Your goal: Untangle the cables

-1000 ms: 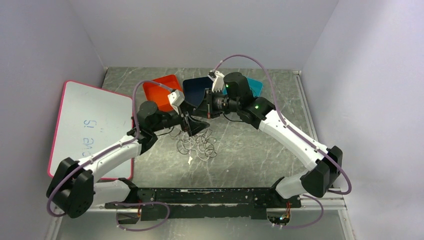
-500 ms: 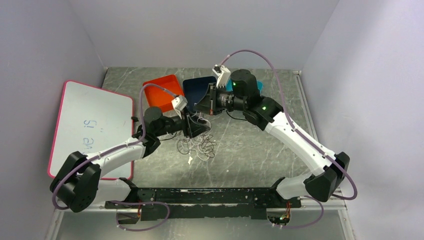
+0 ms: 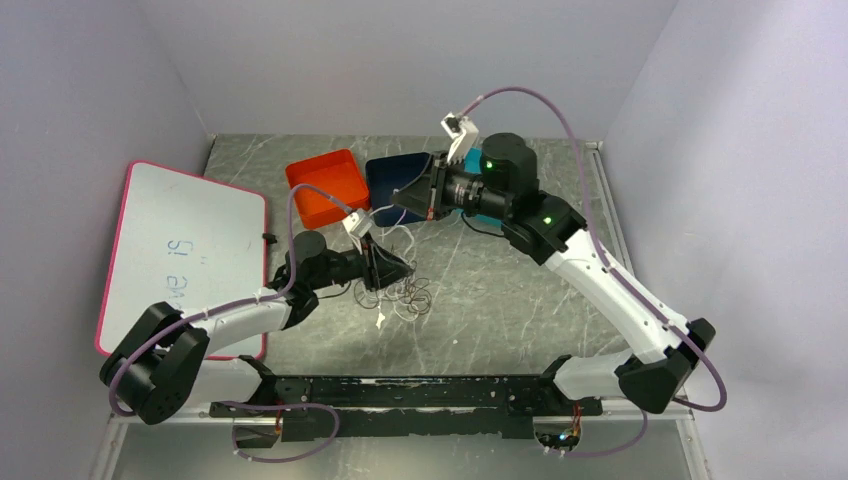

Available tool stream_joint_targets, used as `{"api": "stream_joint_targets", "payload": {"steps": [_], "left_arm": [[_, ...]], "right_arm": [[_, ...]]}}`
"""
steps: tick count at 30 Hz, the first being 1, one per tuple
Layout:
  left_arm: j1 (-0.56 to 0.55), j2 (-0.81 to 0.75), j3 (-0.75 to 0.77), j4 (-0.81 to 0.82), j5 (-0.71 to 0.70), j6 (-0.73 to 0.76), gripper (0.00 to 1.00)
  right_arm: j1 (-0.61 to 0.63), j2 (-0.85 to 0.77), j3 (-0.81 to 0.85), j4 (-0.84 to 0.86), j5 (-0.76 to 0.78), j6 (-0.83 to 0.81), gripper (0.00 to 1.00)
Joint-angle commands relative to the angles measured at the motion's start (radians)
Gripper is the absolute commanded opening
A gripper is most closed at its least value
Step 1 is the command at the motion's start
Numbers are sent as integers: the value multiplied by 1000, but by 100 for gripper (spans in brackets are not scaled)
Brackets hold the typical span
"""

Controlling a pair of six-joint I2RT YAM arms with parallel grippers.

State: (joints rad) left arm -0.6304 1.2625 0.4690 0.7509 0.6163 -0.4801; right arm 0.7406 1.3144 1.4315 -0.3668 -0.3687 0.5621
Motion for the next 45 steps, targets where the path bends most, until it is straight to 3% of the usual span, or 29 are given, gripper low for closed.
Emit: {"api": "stream_joint_targets", "payload": {"steps": [1, 20, 30, 45], "left_arm": [[-6, 8, -46, 22, -22, 0, 31], [-14, 132, -137, 129, -28, -37, 26], [-18, 130, -177, 117, -77, -33, 49], [-19, 210, -207, 157, -97, -40, 43]], "right_arm": [[0, -73, 83, 54, 55, -36, 0], [0, -169, 205, 65, 225, -169, 0], [2, -211, 255, 35, 353, -263, 0], [1, -306, 265, 92, 472, -361, 0]]}}
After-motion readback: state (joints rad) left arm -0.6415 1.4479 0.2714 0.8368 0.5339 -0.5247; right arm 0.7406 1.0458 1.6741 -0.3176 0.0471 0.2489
